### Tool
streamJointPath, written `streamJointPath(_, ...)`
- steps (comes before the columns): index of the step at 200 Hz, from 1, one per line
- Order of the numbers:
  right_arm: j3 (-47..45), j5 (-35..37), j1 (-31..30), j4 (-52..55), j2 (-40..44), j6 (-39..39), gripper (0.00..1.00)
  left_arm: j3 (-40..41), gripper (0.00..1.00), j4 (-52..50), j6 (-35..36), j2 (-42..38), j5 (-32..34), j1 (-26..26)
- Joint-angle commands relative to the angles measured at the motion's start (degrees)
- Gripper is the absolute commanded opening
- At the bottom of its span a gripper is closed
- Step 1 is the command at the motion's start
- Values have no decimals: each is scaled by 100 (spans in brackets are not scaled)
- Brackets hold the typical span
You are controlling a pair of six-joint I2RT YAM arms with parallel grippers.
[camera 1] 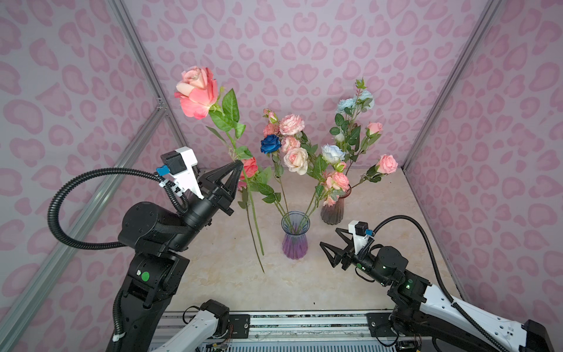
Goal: Arrange flowers in a vase
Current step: Place the flower in the vase.
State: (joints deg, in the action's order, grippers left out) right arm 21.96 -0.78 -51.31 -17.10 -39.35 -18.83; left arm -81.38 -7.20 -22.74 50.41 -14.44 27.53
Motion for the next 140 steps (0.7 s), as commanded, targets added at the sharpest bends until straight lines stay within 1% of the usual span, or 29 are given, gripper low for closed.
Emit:
streamJointPath(1, -47, 349, -6, 113, 106, 63, 93, -121, 3, 753, 525, 350, 238, 617)
streamJointPath(19, -71, 417, 4, 166, 174, 90, 93, 64, 3, 1447, 915, 632, 407, 1219)
streamJointPath(40, -117, 426, 25, 187, 245, 86, 94, 393, 3, 2297, 1340, 947, 573, 1576)
streamJointPath(49, -146, 425, 49, 187, 278, 86, 94, 599, 3, 2546, 1417, 1064, 638, 1638)
streamJointPath(73, -191, 407, 93, 216, 338, 81, 94, 815, 3, 2984, 1651, 1263, 776, 1724)
streamJointPath(112, -244, 344, 182, 181, 346, 109, 94, 814, 3, 3027, 1925, 1588, 905, 1732)
streamJointPath(140, -297, 293, 245, 95, 329, 82, 94, 881, 3, 3231, 1892, 1651, 1020, 1737)
